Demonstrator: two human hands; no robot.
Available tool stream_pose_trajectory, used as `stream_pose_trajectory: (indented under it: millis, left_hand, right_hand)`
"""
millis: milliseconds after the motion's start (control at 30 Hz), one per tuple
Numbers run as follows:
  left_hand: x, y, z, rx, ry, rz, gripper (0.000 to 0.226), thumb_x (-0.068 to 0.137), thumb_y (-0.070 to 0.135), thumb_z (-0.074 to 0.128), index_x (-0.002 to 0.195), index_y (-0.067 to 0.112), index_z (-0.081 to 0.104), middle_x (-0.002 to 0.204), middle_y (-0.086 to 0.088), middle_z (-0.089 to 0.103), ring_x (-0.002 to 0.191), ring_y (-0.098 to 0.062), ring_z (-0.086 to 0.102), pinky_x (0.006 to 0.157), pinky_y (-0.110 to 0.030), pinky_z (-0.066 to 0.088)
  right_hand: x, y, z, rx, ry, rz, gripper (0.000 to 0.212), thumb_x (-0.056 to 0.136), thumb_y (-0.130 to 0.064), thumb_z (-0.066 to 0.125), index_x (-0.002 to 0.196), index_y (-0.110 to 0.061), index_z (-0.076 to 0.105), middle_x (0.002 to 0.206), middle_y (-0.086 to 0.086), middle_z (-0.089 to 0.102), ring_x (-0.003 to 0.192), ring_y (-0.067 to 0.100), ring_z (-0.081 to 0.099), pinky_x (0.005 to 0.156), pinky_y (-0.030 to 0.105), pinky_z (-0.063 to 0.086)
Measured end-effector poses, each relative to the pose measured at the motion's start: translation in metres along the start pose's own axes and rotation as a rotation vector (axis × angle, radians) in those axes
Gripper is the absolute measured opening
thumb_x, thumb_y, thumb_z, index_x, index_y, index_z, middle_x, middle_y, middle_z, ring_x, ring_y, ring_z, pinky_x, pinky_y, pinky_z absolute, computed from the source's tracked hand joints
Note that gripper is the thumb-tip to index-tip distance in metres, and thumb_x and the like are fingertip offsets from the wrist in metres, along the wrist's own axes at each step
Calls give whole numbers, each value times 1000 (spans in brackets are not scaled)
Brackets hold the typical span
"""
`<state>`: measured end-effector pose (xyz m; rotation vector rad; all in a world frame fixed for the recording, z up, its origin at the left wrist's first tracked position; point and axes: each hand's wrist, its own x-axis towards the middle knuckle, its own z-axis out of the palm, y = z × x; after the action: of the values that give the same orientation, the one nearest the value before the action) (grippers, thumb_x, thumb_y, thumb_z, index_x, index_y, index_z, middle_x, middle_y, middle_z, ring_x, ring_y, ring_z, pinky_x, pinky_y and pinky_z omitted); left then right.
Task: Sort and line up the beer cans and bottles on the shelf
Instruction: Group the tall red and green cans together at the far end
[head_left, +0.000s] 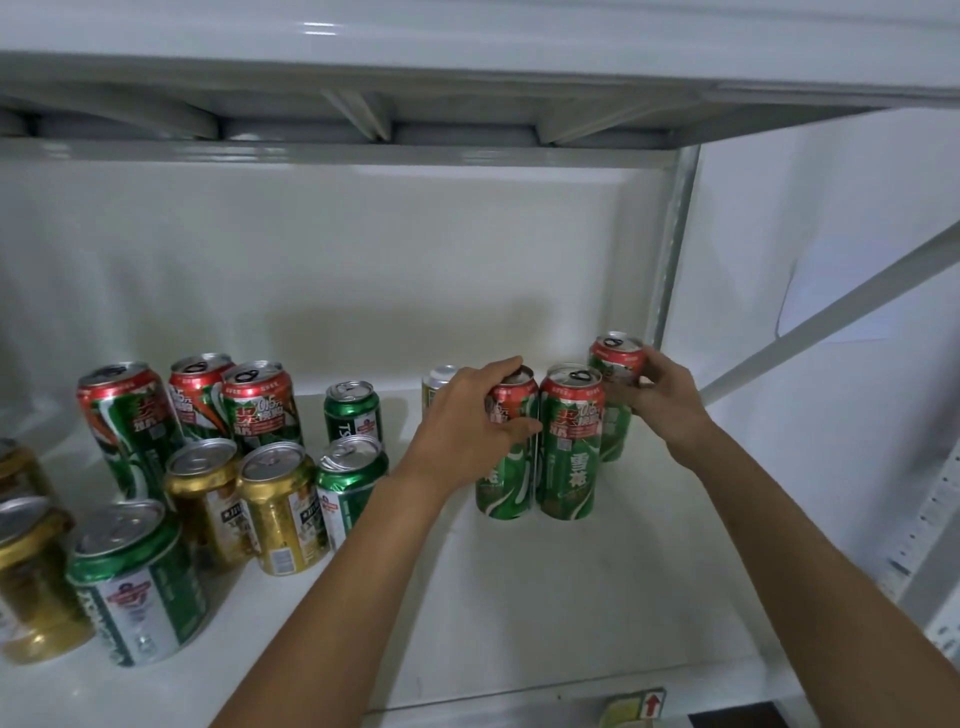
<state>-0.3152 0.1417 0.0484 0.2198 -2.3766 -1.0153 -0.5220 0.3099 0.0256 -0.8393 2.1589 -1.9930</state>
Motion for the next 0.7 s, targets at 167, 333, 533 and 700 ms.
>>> stream_pose_trajectory:
  millis: [167, 333, 533, 700]
  left_hand:
    - [2, -3, 1, 20, 10, 11, 73, 85, 27, 84, 150, 27, 51, 107, 21, 56, 97, 0, 62, 94, -24, 50]
    - [3, -6, 0, 25, 15, 17, 75, 83, 30, 85, 150, 28, 51, 113, 18, 56, 102, -2, 60, 98, -24, 48]
    - [3, -12, -1, 41, -16, 23, 78, 83, 33, 85, 151, 30, 48, 120, 12, 56, 111, -10, 61, 100, -27, 51]
    - [-2, -12, 13, 125, 31, 1, 99, 66, 59, 88, 150, 40, 40, 139, 7, 52, 124, -13, 57, 108, -42, 50]
  right_hand:
    - [-31, -8, -38, -32, 8, 2, 54, 80, -12, 84, 130, -23, 66, 119, -4, 73, 103, 15, 70, 93, 44, 55]
    - [-59, -18, -38, -92, -118, -37, 58, 79, -22, 85, 133, -27, 65, 118, -8, 75, 104, 11, 72, 89, 38, 57]
    - [-78, -17, -25, -180, -104, -86, 70, 72, -40, 86, 137, -30, 61, 121, -12, 72, 113, 17, 65, 85, 29, 53]
    - [-84, -14, -22, -176, -74, -62, 85, 62, -39, 89, 138, -29, 53, 126, -13, 66, 114, 19, 62, 85, 32, 52]
